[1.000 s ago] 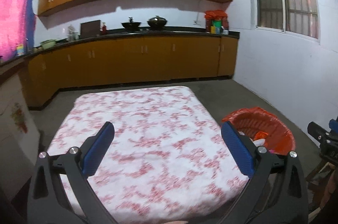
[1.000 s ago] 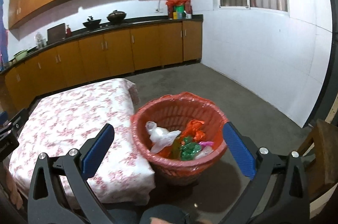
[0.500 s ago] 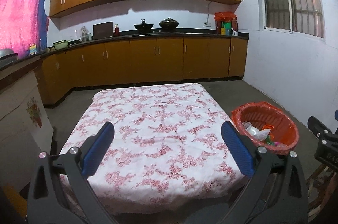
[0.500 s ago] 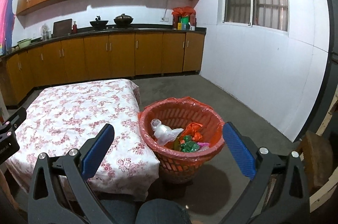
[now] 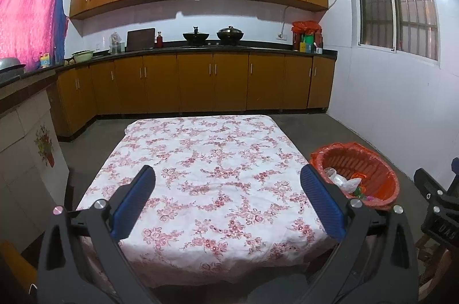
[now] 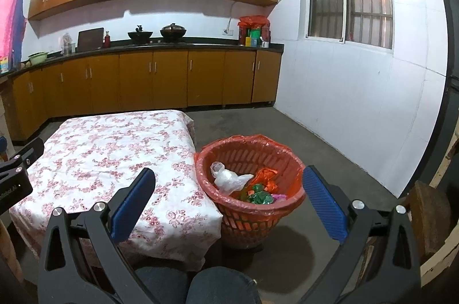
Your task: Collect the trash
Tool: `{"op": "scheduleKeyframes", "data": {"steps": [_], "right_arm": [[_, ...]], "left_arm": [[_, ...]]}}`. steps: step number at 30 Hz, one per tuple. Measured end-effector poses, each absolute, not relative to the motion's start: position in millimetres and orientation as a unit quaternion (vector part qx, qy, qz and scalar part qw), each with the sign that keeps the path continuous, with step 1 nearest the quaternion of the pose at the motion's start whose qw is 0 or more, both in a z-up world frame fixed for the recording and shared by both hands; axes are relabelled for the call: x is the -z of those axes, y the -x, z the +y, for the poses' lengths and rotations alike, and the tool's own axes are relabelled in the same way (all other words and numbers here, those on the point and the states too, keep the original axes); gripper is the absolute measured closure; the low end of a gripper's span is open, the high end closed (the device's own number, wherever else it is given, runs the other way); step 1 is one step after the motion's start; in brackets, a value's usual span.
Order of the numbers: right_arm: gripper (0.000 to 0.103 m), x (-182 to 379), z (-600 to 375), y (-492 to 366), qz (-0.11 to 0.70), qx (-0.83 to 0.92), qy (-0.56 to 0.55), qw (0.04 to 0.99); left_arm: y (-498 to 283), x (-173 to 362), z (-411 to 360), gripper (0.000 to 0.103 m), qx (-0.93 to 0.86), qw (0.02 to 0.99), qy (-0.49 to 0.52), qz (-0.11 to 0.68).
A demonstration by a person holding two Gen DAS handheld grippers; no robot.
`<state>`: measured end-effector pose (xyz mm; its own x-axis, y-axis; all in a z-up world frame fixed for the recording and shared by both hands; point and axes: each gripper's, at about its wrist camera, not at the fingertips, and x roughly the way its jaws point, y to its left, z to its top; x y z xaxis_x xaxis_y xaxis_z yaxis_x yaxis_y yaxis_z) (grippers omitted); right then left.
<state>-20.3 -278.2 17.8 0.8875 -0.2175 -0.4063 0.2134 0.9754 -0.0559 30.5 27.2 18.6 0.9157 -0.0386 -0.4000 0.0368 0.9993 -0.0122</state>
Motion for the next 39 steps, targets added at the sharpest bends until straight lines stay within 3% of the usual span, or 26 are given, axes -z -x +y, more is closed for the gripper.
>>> {"op": "scheduleKeyframes", "data": {"steps": [39], "right_arm": [[0.002,-6.5,-299.6,19.0,0.241,0.105,-0.043,0.964]], "left_arm": [[-29.2,-18.0,24.4,0.004,0.039,0.975,0.012,0.218]]}}
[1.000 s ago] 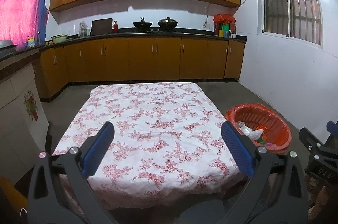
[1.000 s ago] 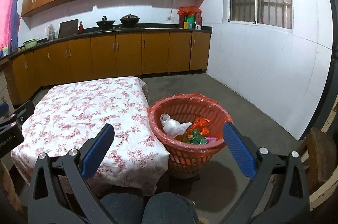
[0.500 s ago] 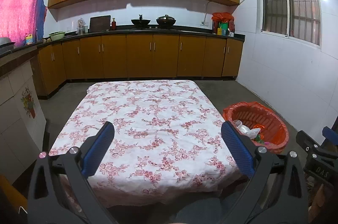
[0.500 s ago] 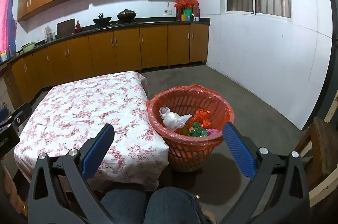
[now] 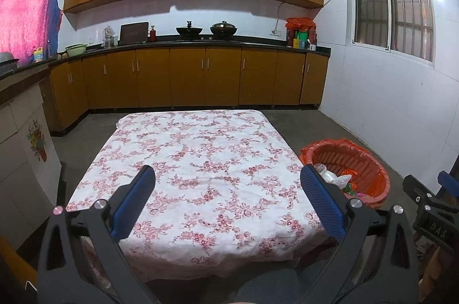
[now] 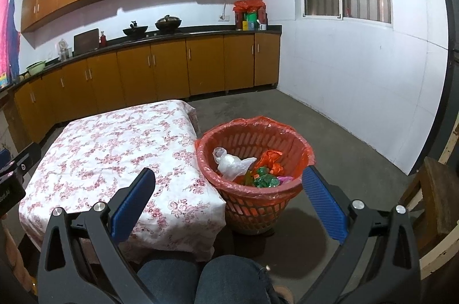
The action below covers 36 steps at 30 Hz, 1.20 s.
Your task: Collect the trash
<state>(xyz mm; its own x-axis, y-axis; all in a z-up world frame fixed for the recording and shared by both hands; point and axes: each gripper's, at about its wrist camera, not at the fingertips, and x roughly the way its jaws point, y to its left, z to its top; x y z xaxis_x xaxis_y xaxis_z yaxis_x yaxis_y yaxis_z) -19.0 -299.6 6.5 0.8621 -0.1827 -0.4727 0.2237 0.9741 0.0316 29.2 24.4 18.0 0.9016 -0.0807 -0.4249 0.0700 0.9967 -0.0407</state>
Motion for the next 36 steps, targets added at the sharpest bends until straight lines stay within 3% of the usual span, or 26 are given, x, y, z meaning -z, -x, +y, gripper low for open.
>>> {"op": "scheduleKeyframes", "data": {"steps": [36], "right_arm": [[0.002,-5.8,-298.4,17.1,0.243,0.103,-0.042,0.964]], "left_arm": [[-31.0,-16.2,24.7,0.004,0.038,0.974,0.011,0.221]]}}
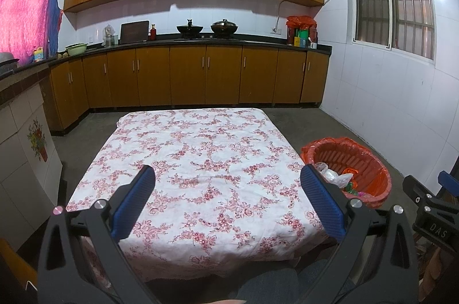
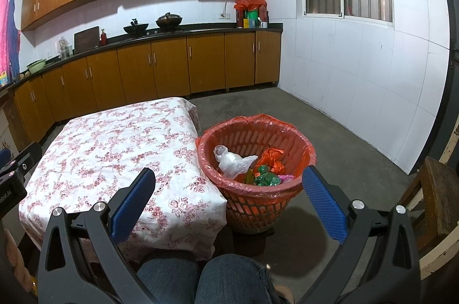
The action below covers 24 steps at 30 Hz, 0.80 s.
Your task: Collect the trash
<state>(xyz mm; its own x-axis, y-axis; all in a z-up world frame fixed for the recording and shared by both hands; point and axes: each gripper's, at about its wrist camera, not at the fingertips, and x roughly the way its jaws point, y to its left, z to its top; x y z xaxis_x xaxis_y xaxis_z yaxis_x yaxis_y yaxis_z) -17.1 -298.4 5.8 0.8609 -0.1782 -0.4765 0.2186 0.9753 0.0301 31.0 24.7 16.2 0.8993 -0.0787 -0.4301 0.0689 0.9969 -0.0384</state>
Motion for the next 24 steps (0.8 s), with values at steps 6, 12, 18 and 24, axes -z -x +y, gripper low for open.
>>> {"op": "scheduleKeyframes", "data": {"steps": [6,12,18,24], "right_arm": [[0.002,-6.2,-298.4,17.0,0.243,0.103,-0.042,0.964],[0.002,-6.4,-298.6,16.7,0.243,0.103,-0.042,0.964],[0.002,-6.6,-298.4,16.7,0.243,0.103,-0.042,0.964],[0.002,-7.1,-298.5,16.5,0.243,0.103,-0.042,0.964]], "left_arm": [[-31.1,-16.2,24.8,0.004,0.038,0.974,0.011,0.221],[-31.2,-15.7,25.1,0.004,0.037,0.974,0.010,0.222],[-31.5,-15.6,25.0,0.004,0.037,0.974,0.011,0.222],[-31.5,-13.8,26.4,0.004,0.036,0.974,0.010,0.223]]}}
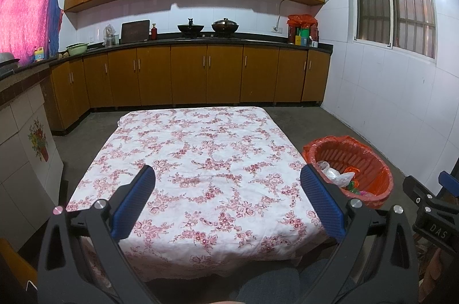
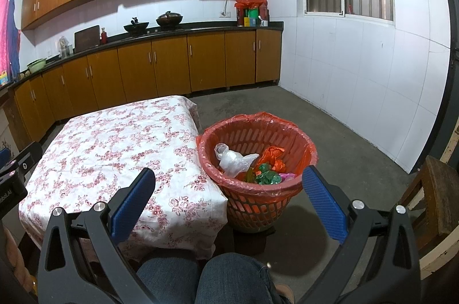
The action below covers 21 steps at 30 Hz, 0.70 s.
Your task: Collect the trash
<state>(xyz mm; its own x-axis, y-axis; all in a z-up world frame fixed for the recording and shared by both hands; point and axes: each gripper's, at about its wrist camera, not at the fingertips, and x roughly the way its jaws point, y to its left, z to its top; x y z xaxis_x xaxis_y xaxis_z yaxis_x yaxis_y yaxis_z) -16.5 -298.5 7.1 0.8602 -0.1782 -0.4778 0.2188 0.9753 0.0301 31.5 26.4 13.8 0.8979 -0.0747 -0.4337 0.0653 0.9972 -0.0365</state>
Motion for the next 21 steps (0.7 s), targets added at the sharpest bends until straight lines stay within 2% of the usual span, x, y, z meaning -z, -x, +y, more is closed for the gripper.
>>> {"op": "scheduleKeyframes", "data": {"steps": [21], "right_arm": [[0.002,-8.0,-298.8,16.1,0.245,0.102,-0.042,0.963]], "left_arm": [[-32.9,-12.2,26.5,0.004,0.033,0.974,0.009,0.226]]}}
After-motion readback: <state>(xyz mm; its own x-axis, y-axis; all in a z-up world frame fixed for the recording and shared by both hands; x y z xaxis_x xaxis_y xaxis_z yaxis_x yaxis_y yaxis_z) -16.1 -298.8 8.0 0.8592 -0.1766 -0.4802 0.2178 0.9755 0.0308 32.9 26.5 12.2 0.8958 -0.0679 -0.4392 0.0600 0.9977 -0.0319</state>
